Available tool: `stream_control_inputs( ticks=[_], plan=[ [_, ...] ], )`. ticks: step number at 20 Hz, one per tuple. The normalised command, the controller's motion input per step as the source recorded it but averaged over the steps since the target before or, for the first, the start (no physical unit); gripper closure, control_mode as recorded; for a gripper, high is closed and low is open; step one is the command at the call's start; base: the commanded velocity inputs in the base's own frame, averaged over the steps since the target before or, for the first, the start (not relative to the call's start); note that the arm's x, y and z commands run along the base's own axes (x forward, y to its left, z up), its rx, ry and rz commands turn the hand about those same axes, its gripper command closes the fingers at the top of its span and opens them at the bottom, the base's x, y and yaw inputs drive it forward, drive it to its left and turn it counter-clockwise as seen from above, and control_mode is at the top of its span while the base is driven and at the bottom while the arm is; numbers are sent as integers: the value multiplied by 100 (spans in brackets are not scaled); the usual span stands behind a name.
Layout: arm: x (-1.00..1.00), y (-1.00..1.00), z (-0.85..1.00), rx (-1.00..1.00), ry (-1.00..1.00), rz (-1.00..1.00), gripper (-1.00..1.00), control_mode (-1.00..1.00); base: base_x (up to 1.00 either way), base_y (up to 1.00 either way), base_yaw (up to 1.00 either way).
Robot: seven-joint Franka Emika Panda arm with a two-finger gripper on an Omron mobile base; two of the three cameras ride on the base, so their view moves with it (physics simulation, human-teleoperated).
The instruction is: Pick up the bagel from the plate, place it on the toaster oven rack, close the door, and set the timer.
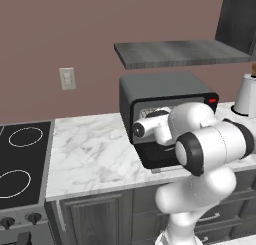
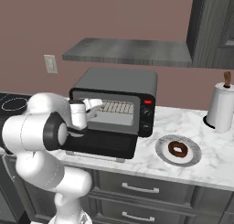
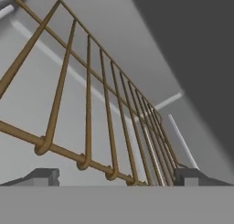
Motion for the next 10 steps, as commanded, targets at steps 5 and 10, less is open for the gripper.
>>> stream_control_inputs(
  ticks=[5, 10],
  plan=[
    [9, -14, -17, 0, -5, 0, -100, -100, 0, 0, 0],
    [11, -14, -4, 0, -8, 0, -100, -100, 0, 0, 0]
  ],
)
